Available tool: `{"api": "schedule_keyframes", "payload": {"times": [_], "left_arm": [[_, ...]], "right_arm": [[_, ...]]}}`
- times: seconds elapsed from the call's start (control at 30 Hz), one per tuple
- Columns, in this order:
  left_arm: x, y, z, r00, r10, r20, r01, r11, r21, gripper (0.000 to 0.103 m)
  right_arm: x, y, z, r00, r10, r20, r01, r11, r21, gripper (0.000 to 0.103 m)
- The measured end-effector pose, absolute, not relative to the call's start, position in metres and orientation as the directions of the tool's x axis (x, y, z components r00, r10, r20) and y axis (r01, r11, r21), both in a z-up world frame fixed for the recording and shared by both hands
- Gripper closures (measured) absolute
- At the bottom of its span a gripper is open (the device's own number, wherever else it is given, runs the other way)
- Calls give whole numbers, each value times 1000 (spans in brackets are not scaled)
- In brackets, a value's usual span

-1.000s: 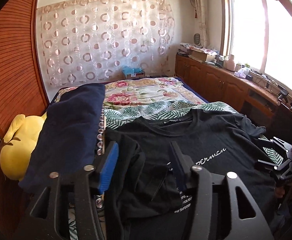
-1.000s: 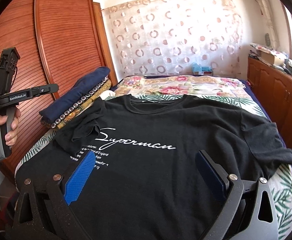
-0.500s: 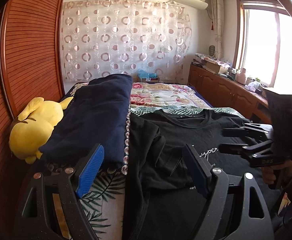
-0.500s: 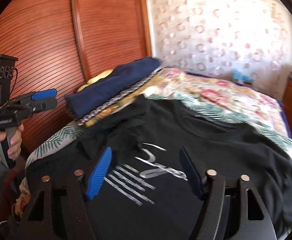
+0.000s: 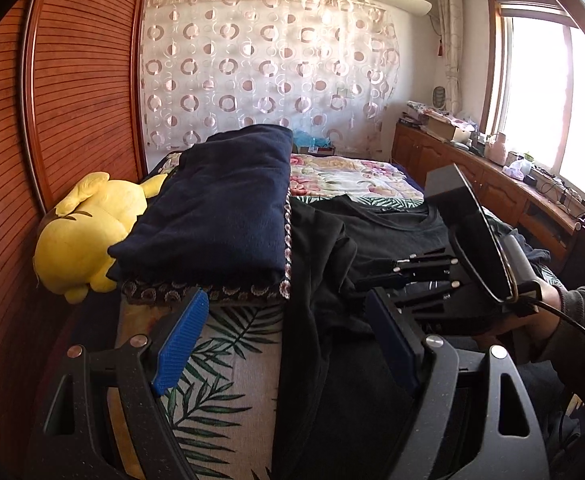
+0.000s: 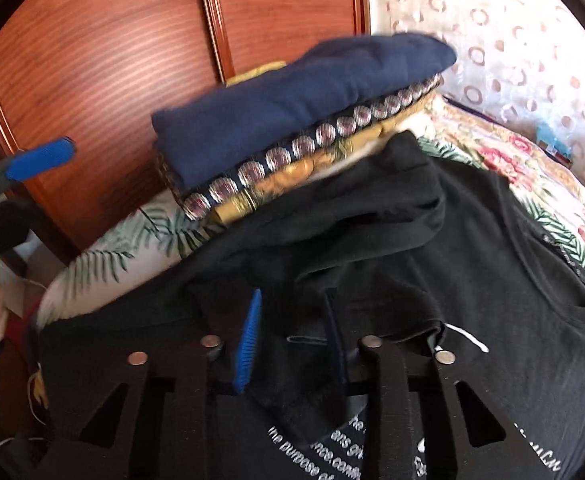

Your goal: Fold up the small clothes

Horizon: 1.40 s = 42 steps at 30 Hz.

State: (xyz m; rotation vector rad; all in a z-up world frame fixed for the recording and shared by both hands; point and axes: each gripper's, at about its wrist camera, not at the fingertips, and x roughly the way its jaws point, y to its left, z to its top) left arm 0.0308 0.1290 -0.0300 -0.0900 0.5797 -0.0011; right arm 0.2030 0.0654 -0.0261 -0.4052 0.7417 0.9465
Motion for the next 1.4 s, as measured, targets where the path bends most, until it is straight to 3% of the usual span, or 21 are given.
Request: {"api": "schedule_keyframes", "payload": {"times": [0.1,0.37,0.73,0.77,0.83,0.9,1.4], "left_arm": [[30,129,-36,830,-30,-557,-26,995,-93,21],[27,126,-39,832,-35,-554,-25,995,-101,21],[31,115,-42,823,-50,-565,-1,996,-89,21],[32,114,-42,823,-51,-566,2,996,-88,21],[36,112,-42,821,-55,-568,8,996,-85,21],[40,109,-41,820,-57,-569,12,997,-82,21],[69,70,-59,782,-101,-615,74,995,-69,21]], "right_arm": [[211,64,-22,363,573,-734,-841,541,6,99],[247,18,16,459,588,-666,-767,640,36,100],[303,-27,14,616,383,-688,-539,842,-14,100],[302,-28,13,617,383,-687,-539,842,-16,100],[300,-32,10,615,380,-691,-541,841,-20,89],[292,-38,14,627,369,-686,-536,844,-36,70],[205,-190,18,710,296,-639,-425,904,-54,67]]}}
